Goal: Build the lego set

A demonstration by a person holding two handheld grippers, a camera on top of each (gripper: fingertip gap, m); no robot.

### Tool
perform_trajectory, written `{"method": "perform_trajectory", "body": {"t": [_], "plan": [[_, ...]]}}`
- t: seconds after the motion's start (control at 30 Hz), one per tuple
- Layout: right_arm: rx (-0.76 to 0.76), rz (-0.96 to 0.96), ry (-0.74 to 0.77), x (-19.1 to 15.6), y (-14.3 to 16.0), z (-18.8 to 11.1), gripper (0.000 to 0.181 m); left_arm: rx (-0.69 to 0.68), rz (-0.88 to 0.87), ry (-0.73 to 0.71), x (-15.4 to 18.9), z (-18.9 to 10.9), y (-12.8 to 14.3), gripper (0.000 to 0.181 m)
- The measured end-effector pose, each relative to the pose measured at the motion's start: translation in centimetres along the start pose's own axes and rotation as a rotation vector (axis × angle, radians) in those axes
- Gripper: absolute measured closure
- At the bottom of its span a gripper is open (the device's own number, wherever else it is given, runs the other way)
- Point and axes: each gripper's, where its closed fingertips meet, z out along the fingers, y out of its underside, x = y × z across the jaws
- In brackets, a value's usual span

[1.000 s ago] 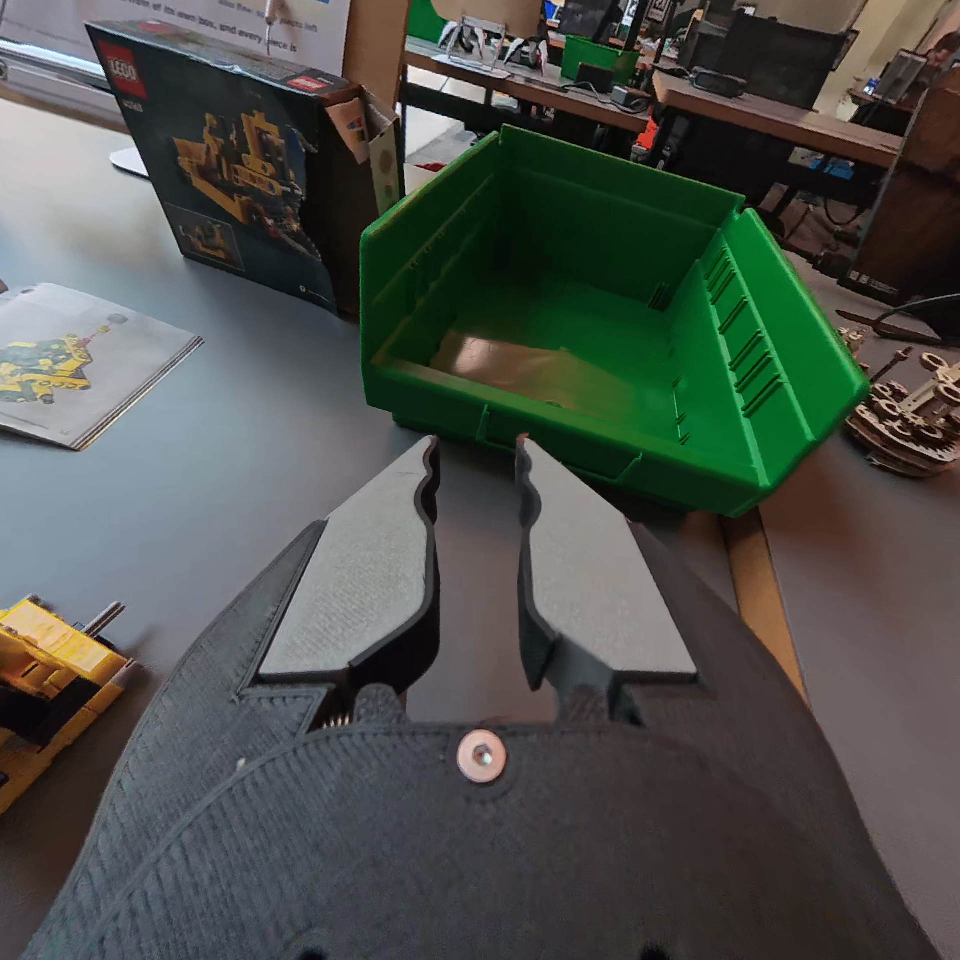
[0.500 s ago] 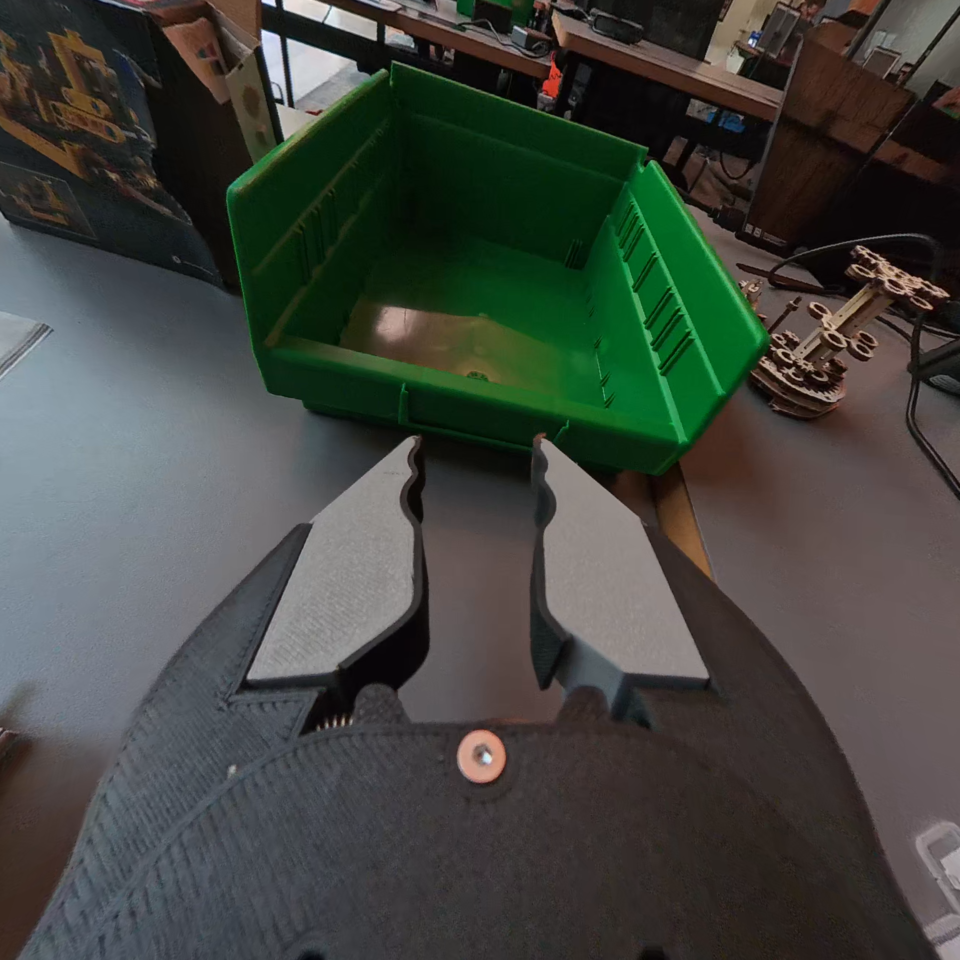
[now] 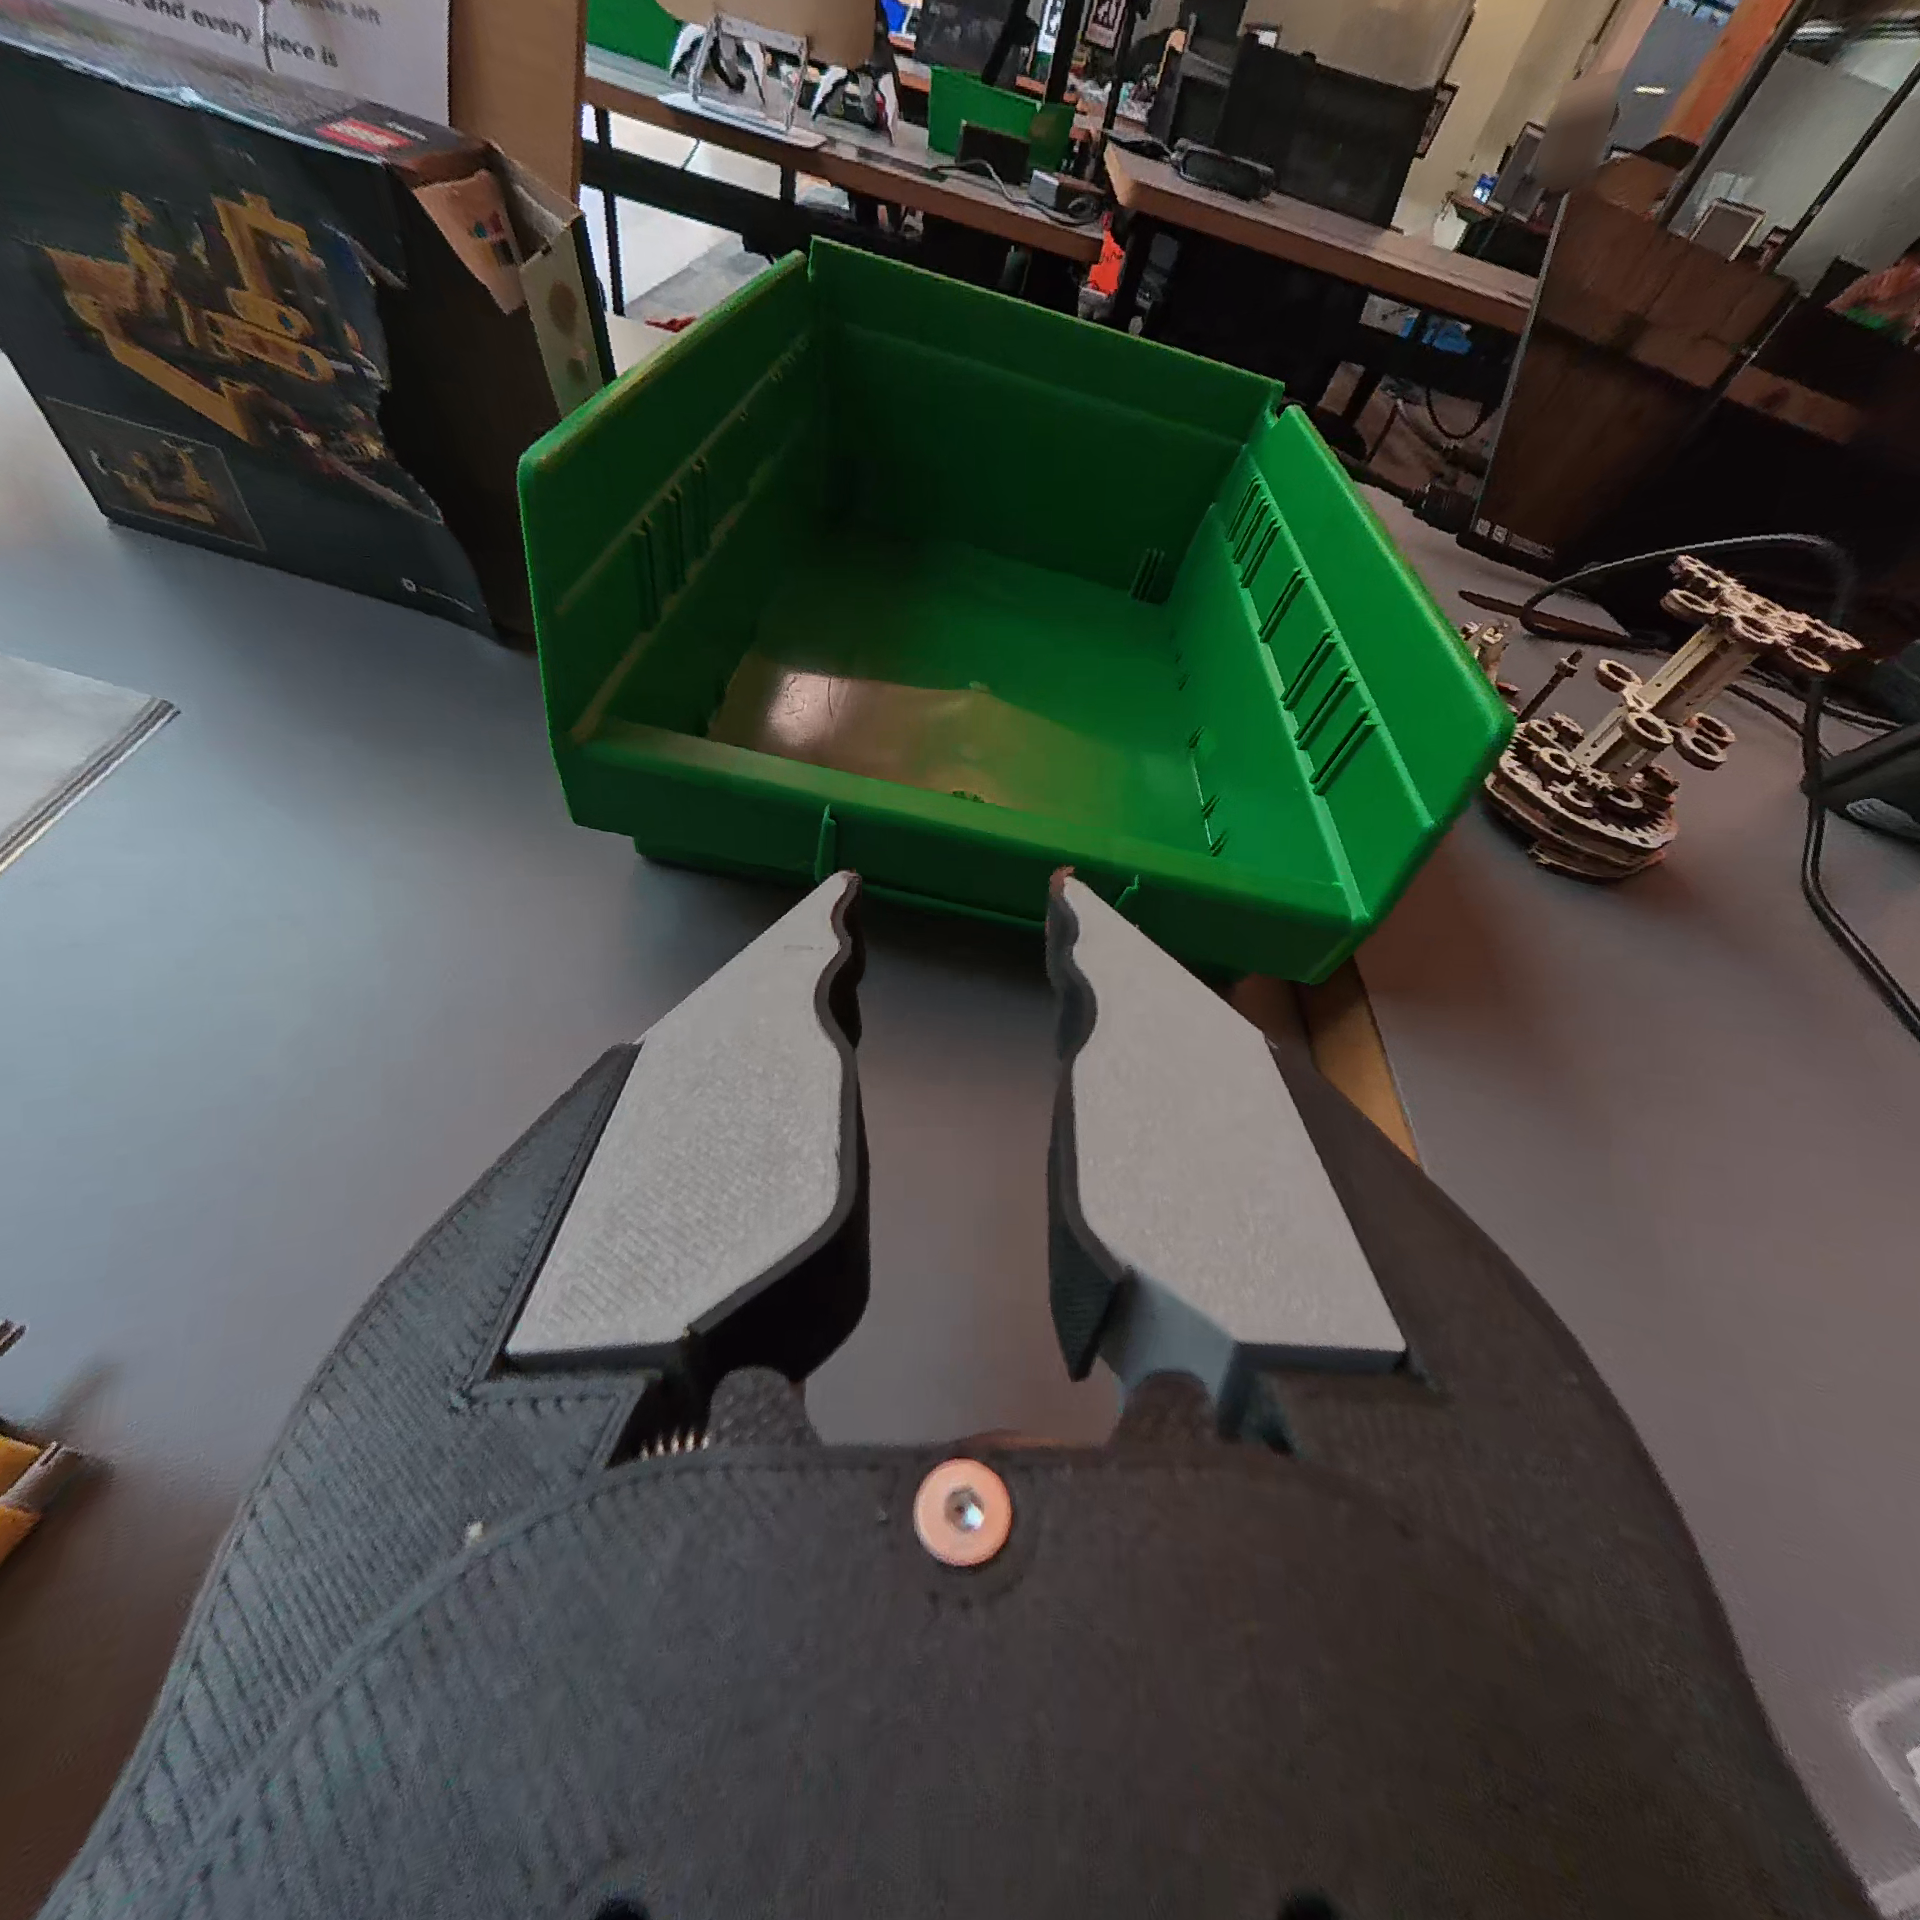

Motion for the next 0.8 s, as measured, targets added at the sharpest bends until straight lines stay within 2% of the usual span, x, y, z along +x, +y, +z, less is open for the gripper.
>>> {"method": "perform_trajectory", "body": {"t": [0.23, 0.57, 0.8], "plan": [[0.023, -0.005, -0.029, -0.9, -0.3, -0.5, 0.145, -0.033, 0.002, 0.044, 2.7, 1.4, -1.3, 0.125], [-0.005, -0.080, -0.073, -2.6, -0.1, -0.2, 0.141, -0.074, 0.071, -0.070, 1.1, 5.4, -1.1, 0.126], [0.012, -0.100, -0.097, -3.2, -0.6, 0.5, 0.143, -0.101, 0.242, -0.155, 0.5, 7.5, -2.7, 0.131]]}}
